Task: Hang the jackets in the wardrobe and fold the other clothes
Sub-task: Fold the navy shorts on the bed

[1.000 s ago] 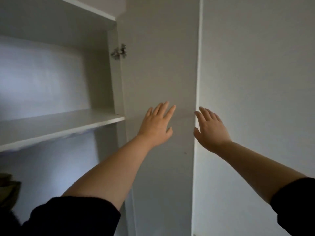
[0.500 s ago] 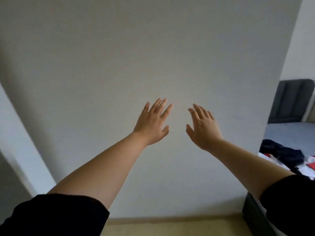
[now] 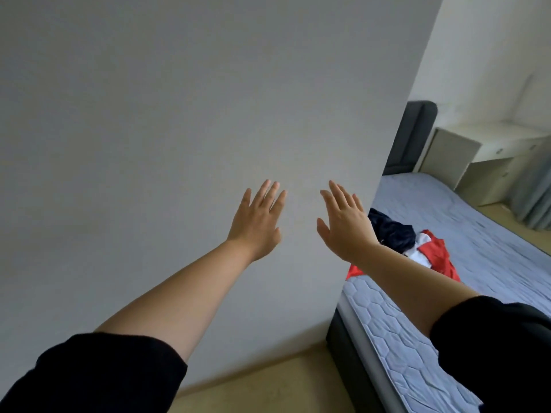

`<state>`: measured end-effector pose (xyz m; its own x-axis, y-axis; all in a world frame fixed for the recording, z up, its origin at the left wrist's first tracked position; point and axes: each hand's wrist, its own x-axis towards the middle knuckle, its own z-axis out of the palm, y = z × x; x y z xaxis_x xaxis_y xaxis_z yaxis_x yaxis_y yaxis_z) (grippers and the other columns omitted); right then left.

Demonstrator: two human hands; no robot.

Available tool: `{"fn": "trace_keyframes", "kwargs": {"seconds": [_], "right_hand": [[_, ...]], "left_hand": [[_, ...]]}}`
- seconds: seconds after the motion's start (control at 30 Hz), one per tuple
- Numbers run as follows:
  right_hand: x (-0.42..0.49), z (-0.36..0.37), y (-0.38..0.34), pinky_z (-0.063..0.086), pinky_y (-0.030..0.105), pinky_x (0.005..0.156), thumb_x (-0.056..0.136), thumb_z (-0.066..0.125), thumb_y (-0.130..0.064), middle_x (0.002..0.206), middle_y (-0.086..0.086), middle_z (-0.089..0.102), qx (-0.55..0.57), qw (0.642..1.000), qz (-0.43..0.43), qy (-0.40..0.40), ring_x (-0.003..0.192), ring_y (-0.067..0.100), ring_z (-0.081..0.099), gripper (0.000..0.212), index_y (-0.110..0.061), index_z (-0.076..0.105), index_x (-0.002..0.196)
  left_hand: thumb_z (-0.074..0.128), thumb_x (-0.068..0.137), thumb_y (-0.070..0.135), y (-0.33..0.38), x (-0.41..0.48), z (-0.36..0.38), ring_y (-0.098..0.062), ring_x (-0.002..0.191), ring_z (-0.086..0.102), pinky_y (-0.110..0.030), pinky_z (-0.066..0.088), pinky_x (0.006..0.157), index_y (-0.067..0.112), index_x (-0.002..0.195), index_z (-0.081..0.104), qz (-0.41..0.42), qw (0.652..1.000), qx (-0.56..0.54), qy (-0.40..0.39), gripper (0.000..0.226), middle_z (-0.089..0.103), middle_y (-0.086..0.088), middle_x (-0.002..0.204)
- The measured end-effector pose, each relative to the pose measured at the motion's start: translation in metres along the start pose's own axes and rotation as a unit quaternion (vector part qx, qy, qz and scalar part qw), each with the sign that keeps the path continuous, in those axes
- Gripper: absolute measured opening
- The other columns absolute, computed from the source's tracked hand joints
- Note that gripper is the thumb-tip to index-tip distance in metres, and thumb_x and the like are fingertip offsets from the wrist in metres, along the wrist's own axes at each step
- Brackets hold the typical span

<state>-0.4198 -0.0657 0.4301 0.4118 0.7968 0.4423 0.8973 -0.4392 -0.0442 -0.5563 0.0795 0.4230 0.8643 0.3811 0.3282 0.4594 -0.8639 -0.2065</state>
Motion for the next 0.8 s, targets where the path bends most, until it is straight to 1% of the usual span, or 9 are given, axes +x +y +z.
{"fn": "trace_keyframes", "kwargs": {"seconds": [0.13,0.27,0.33,0.4,0.47,0.5,0.57,0.7,0.8], "right_hand": [[0.013,0.042,0.061,-0.003,0.036,0.116,0.096,0.041,-0.033,0.159,0.009,0.001,-0.001,1.0,0.014,-0.025,0.146,0.022,-0.001,0.065,-0.012,0.013,0.15],[0.02,0.108,0.106,-0.017,0.038,0.112,0.095,0.039,-0.035,0.152,0.004,-0.021,-0.048,0.995,-0.05,-0.073,0.14,0.018,-0.023,0.071,-0.013,0.001,0.151],[0.025,0.139,0.12,-0.022,0.041,0.109,0.095,0.039,-0.035,0.15,0.005,-0.024,-0.07,0.991,-0.075,-0.085,0.138,0.02,-0.028,0.073,-0.012,-0.003,0.15],[0.033,0.172,0.138,-0.018,0.045,0.11,0.093,0.045,-0.035,0.152,0.009,-0.017,-0.08,0.989,-0.106,-0.064,0.14,0.024,-0.022,0.075,-0.009,0.003,0.149],[0.034,0.203,0.152,0.0,0.052,0.111,0.085,0.059,-0.032,0.154,0.015,0.004,-0.083,0.984,-0.153,-0.04,0.142,0.03,-0.002,0.075,-0.004,0.026,0.146],[0.031,0.219,0.157,0.009,0.055,0.11,0.079,0.066,-0.029,0.153,0.017,0.017,-0.079,0.98,-0.179,-0.027,0.141,0.031,0.009,0.074,-0.002,0.037,0.142],[0.019,0.249,0.168,0.019,0.058,0.106,0.071,0.074,-0.025,0.148,0.02,0.034,-0.059,0.977,-0.207,0.004,0.138,0.032,0.019,0.073,-0.001,0.048,0.135],[-0.007,0.313,0.188,0.019,0.061,0.103,0.066,0.078,-0.019,0.144,0.022,0.039,-0.02,0.976,-0.211,0.04,0.135,0.036,0.023,0.072,0.001,0.052,0.131],[-0.023,0.363,0.197,0.016,0.061,0.104,0.065,0.077,-0.017,0.144,0.023,0.039,0.004,0.975,-0.209,0.07,0.137,0.035,0.022,0.075,0.0,0.047,0.132]], "left_hand": [[0.035,0.094,0.024,0.039,0.048,0.049,-0.023,0.144,-0.016,-0.045,-0.006,0.115,0.015,0.15,-0.007,-0.015,1.0,-0.027,-0.001,0.071,-0.014,-0.006,0.158],[0.036,0.09,0.02,0.071,0.07,0.113,-0.023,0.142,-0.024,-0.046,-0.01,0.114,0.016,0.15,-0.01,-0.052,0.998,-0.04,-0.013,0.076,-0.021,-0.005,0.156],[0.042,0.088,0.021,0.084,0.072,0.142,-0.022,0.139,-0.03,-0.045,-0.015,0.111,0.016,0.15,-0.007,-0.06,0.997,-0.049,-0.018,0.079,-0.026,-0.004,0.153],[0.054,0.082,0.019,0.098,0.076,0.17,-0.026,0.142,-0.017,-0.047,-0.007,0.111,0.013,0.15,0.006,-0.063,0.997,-0.044,0.018,0.084,-0.012,-0.008,0.155],[0.066,0.072,0.015,0.117,0.079,0.196,-0.031,0.143,0.007,-0.052,0.009,0.109,0.008,0.147,0.026,-0.076,0.995,-0.049,0.052,0.085,0.014,-0.013,0.156],[0.068,0.07,0.013,0.128,0.078,0.21,-0.032,0.142,0.012,-0.053,0.013,0.109,0.007,0.146,0.03,-0.09,0.993,-0.054,0.06,0.086,0.019,-0.013,0.154],[0.07,0.07,0.011,0.148,0.075,0.237,-0.033,0.141,0.015,-0.053,0.017,0.109,0.007,0.146,0.028,-0.114,0.989,-0.064,0.071,0.087,0.016,-0.013,0.154],[0.073,0.066,0.008,0.171,0.066,0.293,-0.035,0.14,0.018,-0.056,0.019,0.107,0.006,0.145,0.031,-0.123,0.988,-0.059,0.079,0.089,0.021,-0.016,0.152],[0.071,0.067,0.005,0.185,0.056,0.343,-0.036,0.14,0.019,-0.056,0.016,0.108,0.007,0.145,0.029,-0.131,0.984,-0.073,0.094,0.089,0.025,-0.018,0.152]]}}
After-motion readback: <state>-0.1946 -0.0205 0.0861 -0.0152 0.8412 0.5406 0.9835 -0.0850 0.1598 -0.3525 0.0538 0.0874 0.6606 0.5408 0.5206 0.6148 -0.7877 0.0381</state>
